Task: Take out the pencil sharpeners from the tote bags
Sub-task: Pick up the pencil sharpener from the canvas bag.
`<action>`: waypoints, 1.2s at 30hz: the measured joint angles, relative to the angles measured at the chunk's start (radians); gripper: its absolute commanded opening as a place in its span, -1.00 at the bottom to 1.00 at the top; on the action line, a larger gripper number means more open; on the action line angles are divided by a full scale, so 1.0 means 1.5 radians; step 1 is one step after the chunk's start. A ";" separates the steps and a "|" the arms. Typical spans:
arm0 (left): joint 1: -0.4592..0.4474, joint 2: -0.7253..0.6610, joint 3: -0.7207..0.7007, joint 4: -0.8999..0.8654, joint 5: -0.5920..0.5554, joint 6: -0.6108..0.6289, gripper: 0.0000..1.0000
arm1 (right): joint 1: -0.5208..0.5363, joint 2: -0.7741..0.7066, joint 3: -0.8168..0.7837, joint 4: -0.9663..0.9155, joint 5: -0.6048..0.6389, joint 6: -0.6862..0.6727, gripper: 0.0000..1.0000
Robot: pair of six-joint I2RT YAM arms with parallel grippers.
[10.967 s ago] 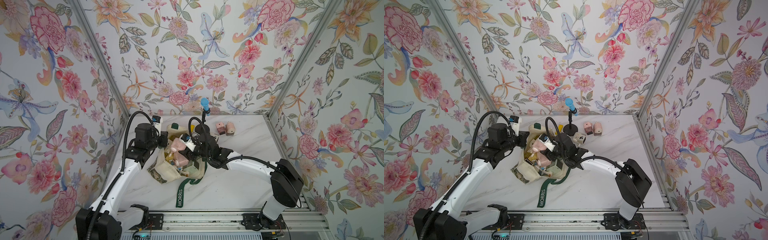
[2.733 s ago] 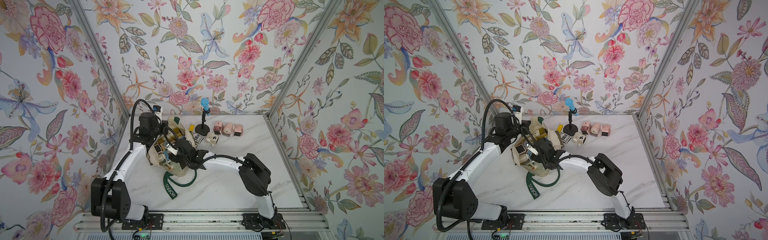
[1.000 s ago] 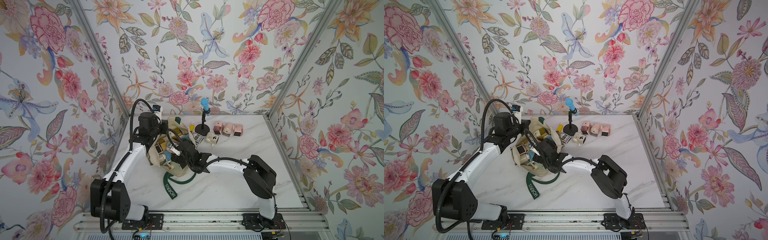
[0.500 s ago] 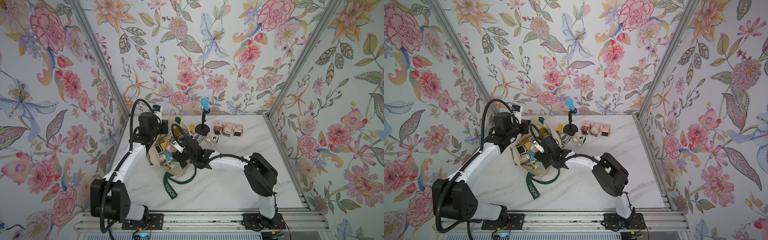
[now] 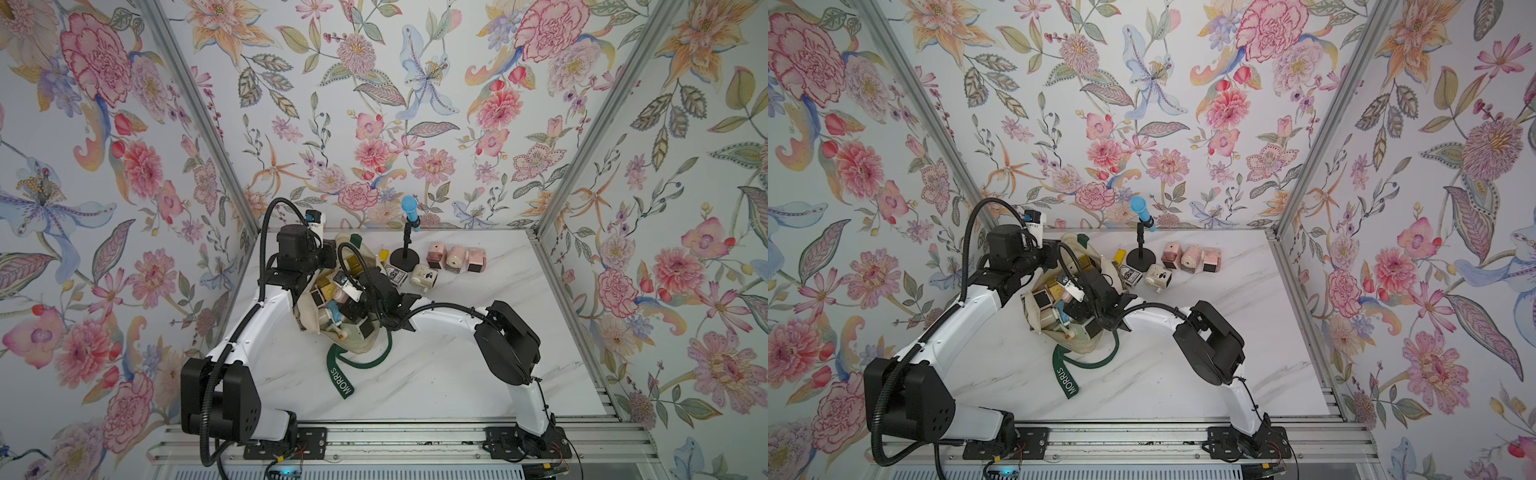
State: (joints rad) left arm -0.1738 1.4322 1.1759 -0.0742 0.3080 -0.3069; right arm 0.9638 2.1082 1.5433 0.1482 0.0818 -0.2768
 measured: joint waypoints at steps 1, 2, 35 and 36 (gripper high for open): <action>0.000 0.000 0.000 0.000 0.000 0.000 -1.00 | 0.001 0.008 0.012 -0.004 0.002 -0.002 1.00; 0.000 0.000 0.000 0.000 0.000 0.000 -1.00 | 0.003 0.015 0.023 -0.008 0.004 -0.003 0.99; 0.000 0.000 0.000 0.000 0.001 0.000 -1.00 | 0.009 -0.294 -0.218 -0.017 -0.076 0.034 0.57; 0.000 0.000 0.000 0.000 0.001 0.000 -1.00 | 0.005 -0.311 -0.231 -0.013 -0.082 0.038 0.57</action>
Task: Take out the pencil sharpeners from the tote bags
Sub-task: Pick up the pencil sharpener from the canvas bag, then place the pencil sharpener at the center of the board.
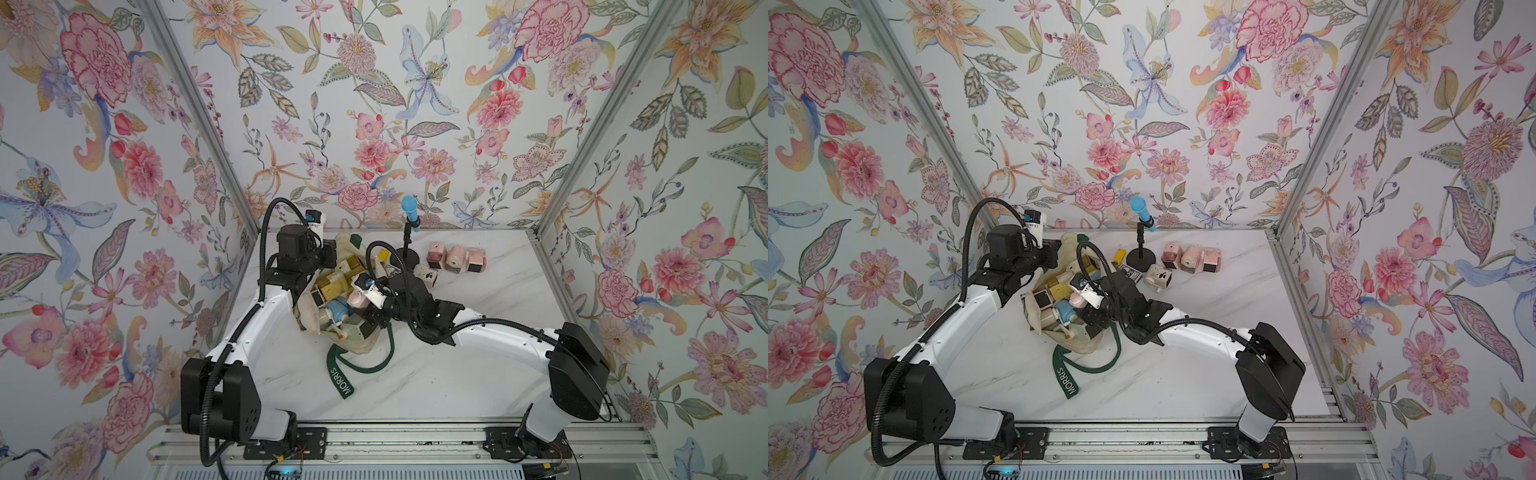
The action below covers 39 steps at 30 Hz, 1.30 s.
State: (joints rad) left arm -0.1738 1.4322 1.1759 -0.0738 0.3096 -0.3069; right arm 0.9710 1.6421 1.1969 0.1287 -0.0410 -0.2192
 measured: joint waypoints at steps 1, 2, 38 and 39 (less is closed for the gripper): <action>0.000 0.000 0.000 0.000 0.000 0.000 -1.00 | -0.006 -0.019 -0.013 0.003 -0.006 0.005 0.56; 0.000 0.000 0.000 0.000 -0.001 0.000 -1.00 | -0.016 -0.039 -0.026 0.007 -0.011 0.014 0.56; 0.000 0.000 0.000 0.000 -0.002 0.000 -1.00 | -0.663 0.156 0.076 -0.101 0.088 0.476 0.49; 0.000 0.000 0.000 0.000 -0.002 0.000 -1.00 | -0.663 0.166 0.085 -0.112 0.091 0.477 0.49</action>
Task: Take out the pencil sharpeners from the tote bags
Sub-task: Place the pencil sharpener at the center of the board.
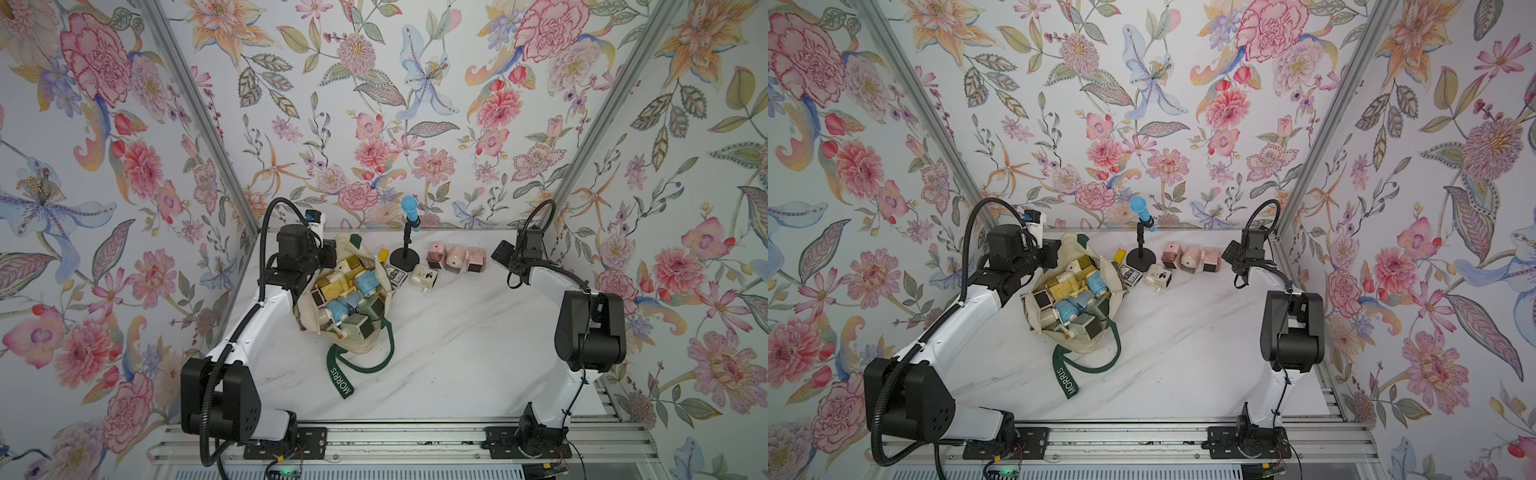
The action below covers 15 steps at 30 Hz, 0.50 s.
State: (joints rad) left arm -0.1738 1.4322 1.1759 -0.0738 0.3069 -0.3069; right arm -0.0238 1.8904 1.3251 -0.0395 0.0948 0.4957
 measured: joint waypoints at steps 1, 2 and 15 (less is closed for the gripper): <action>0.000 0.000 0.000 0.000 0.000 0.000 -1.00 | 0.000 0.013 0.013 -0.012 0.002 0.000 0.50; 0.000 0.000 0.000 0.000 0.000 0.000 -1.00 | 0.000 0.025 0.026 -0.021 0.003 0.001 0.50; 0.000 0.000 0.000 0.000 0.000 0.000 -1.00 | 0.002 0.148 0.130 -0.105 0.019 -0.001 0.65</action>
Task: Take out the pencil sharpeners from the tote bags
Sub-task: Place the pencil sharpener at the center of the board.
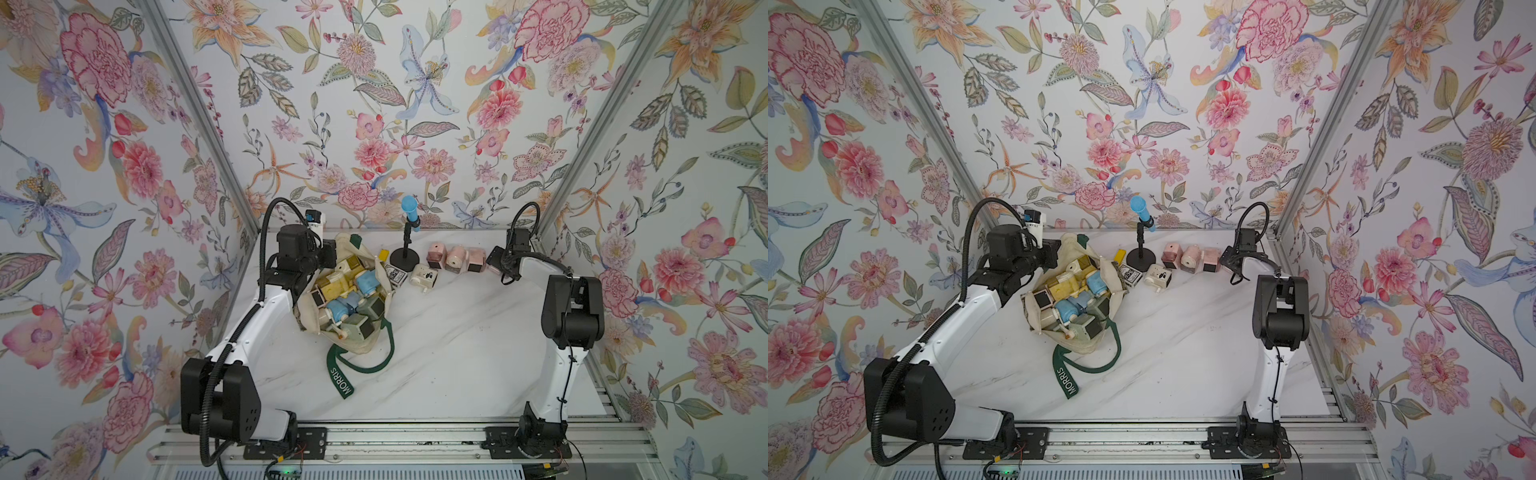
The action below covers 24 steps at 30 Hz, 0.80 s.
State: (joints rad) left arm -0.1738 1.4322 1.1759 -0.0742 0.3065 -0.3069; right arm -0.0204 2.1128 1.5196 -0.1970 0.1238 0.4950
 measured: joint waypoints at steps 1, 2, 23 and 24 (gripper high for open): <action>0.000 0.000 0.000 0.000 0.000 0.000 -1.00 | 0.001 0.006 0.004 -0.004 0.000 -0.001 0.70; 0.000 0.000 0.000 0.000 0.000 0.000 -1.00 | 0.002 0.010 0.008 -0.007 -0.001 -0.003 0.75; 0.000 0.000 0.000 0.000 0.000 0.000 -1.00 | 0.037 -0.111 -0.017 -0.035 0.013 -0.048 0.99; 0.000 0.000 0.000 0.000 0.000 0.000 -1.00 | 0.046 -0.137 -0.028 -0.030 0.017 -0.048 0.98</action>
State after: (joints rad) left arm -0.1738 1.4322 1.1759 -0.0742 0.3065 -0.3065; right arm 0.0490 1.9068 1.4780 -0.2424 0.1490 0.4232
